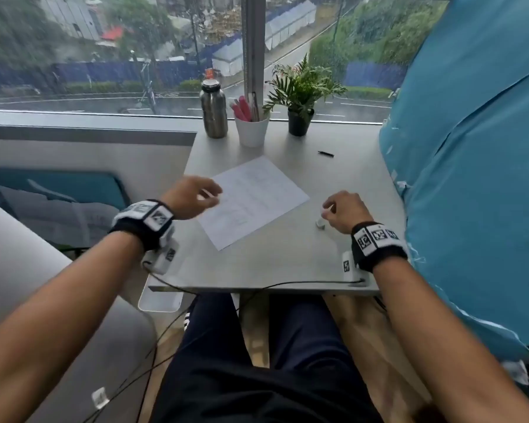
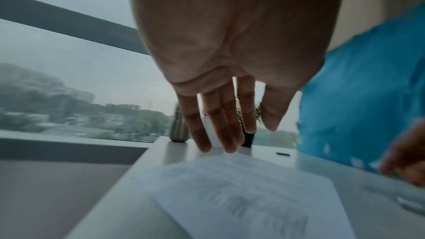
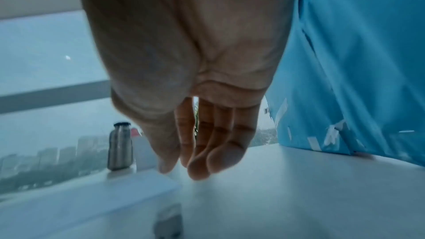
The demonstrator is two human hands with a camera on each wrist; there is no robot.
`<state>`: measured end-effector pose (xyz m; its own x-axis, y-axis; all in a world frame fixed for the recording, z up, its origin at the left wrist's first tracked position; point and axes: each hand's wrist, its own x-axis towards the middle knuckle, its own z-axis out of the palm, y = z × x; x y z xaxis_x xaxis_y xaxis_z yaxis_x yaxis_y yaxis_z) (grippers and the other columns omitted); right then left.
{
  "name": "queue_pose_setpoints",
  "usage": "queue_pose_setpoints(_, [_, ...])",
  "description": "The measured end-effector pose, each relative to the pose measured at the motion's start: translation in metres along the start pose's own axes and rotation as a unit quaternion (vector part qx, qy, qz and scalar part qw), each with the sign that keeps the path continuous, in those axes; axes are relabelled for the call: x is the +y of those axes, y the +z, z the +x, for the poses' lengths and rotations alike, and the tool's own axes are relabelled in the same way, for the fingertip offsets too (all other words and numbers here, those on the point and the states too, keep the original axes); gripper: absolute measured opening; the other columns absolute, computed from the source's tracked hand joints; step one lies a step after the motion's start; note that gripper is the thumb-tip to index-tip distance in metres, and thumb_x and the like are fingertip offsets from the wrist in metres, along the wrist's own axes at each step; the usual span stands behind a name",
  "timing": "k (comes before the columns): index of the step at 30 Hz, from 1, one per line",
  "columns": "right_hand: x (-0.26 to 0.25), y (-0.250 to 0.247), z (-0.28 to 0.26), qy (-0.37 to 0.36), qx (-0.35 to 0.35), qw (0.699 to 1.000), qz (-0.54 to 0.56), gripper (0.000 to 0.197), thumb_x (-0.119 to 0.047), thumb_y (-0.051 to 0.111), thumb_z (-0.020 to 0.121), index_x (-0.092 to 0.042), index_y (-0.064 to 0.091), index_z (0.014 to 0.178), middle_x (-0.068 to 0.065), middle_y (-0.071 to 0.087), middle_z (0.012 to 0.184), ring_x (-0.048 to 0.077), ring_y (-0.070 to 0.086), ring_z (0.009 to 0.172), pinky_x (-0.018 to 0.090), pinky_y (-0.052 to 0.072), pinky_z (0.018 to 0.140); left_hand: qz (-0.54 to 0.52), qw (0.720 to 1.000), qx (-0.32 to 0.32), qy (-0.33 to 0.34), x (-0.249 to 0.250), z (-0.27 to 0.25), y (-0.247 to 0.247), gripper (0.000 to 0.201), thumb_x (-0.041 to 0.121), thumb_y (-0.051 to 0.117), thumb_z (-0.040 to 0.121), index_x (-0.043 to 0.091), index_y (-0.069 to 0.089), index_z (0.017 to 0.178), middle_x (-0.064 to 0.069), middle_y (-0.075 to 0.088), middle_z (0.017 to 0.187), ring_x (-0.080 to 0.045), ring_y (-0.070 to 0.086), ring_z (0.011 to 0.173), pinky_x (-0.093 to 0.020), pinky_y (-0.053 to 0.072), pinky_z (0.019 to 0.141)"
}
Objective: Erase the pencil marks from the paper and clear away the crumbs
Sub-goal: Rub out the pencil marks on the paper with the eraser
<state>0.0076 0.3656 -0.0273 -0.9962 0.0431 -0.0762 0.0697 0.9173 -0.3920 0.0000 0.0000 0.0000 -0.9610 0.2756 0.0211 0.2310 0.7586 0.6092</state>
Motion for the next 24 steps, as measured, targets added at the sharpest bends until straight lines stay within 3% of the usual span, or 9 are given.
queue_pose_setpoints(3, [0.000,0.002,0.009,0.029,-0.054,0.998,-0.012,0.031,-0.027,0.079,0.073,-0.021,0.072,0.103,0.007,0.072,0.103,0.024,0.068,0.095,0.033,0.054,0.091,0.116,0.988,-0.100,0.037,0.017,0.019,0.024,0.037,0.021,0.076,0.084,0.022,0.066,0.120,-0.001,0.067,0.117,-0.019,0.062,0.107,-0.036,0.047,0.097])
queue_pose_setpoints(6, [-0.006,0.000,0.007,0.025,-0.085,0.996,-0.017,0.008,-0.018,0.079,0.070,-0.023,0.075,0.074,0.004,0.074,0.084,0.020,0.069,0.080,0.030,0.057,0.081,0.185,0.968,-0.163,0.046,0.024,0.031,0.042,0.062,0.024,0.081,0.078,0.020,0.056,0.134,-0.006,0.052,0.141,-0.026,0.047,0.129,-0.032,0.032,0.109])
queue_pose_setpoints(7, [-0.005,0.002,0.008,0.014,-0.085,0.996,-0.019,0.010,-0.016,0.077,0.070,-0.024,0.072,0.066,0.004,0.073,0.080,0.020,0.069,0.077,0.029,0.058,0.078,0.189,0.965,-0.177,0.038,0.020,0.033,0.045,0.069,0.024,0.083,0.076,0.019,0.053,0.138,-0.007,0.046,0.146,-0.027,0.044,0.133,-0.030,0.028,0.109])
queue_pose_setpoints(11, [-0.004,0.006,0.003,-0.015,-0.083,0.996,-0.024,0.011,-0.012,0.067,0.078,-0.019,0.075,0.074,0.004,0.072,0.080,0.019,0.064,0.077,0.022,0.049,0.072,0.199,0.959,-0.204,0.012,0.007,0.029,0.052,0.080,0.037,0.079,0.080,0.027,0.039,0.148,-0.008,0.024,0.160,-0.027,0.027,0.145,-0.031,0.021,0.114])
queue_pose_setpoints(14, [-0.003,0.008,0.000,-0.029,-0.089,0.995,-0.028,0.011,-0.013,0.066,0.079,-0.019,0.072,0.072,0.005,0.071,0.080,0.022,0.065,0.080,0.025,0.051,0.074,0.227,0.956,-0.189,0.003,0.002,0.018,0.057,0.081,0.054,0.070,0.082,0.036,0.031,0.150,-0.004,0.020,0.161,-0.030,0.024,0.144,-0.044,0.026,0.115])
queue_pose_setpoints(18, [-0.023,0.011,-0.006,-0.050,-0.090,0.995,0.003,0.002,-0.015,0.066,0.082,-0.014,0.065,0.080,0.010,0.068,0.087,0.026,0.067,0.080,0.037,0.058,0.077,0.296,0.939,-0.174,0.001,0.020,0.005,0.066,0.095,0.076,0.065,0.070,0.037,0.031,0.150,-0.007,0.037,0.146,-0.030,0.035,0.129,-0.045,0.043,0.101])
queue_pose_setpoints(21, [-0.053,0.017,-0.012,-0.120,-0.085,0.987,0.060,0.005,-0.015,0.070,0.082,-0.010,0.069,0.084,0.006,0.071,0.081,0.021,0.068,0.077,0.031,0.057,0.078,0.310,0.933,-0.185,0.003,0.031,0.001,0.071,0.106,0.077,0.072,0.060,0.033,0.034,0.149,-0.008,0.040,0.134,-0.030,0.039,0.124,-0.044,0.046,0.096])
queue_pose_setpoints(24, [-0.081,0.027,-0.014,-0.166,-0.107,0.977,0.074,0.008,-0.017,0.074,0.079,-0.012,0.073,0.085,0.000,0.071,0.074,0.015,0.067,0.071,0.023,0.054,0.072,0.270,0.945,-0.183,-0.006,0.032,0.001,0.075,0.109,0.075,0.077,0.054,0.032,0.036,0.146,-0.006,0.037,0.134,-0.028,0.037,0.126,-0.048,0.044,0.099])
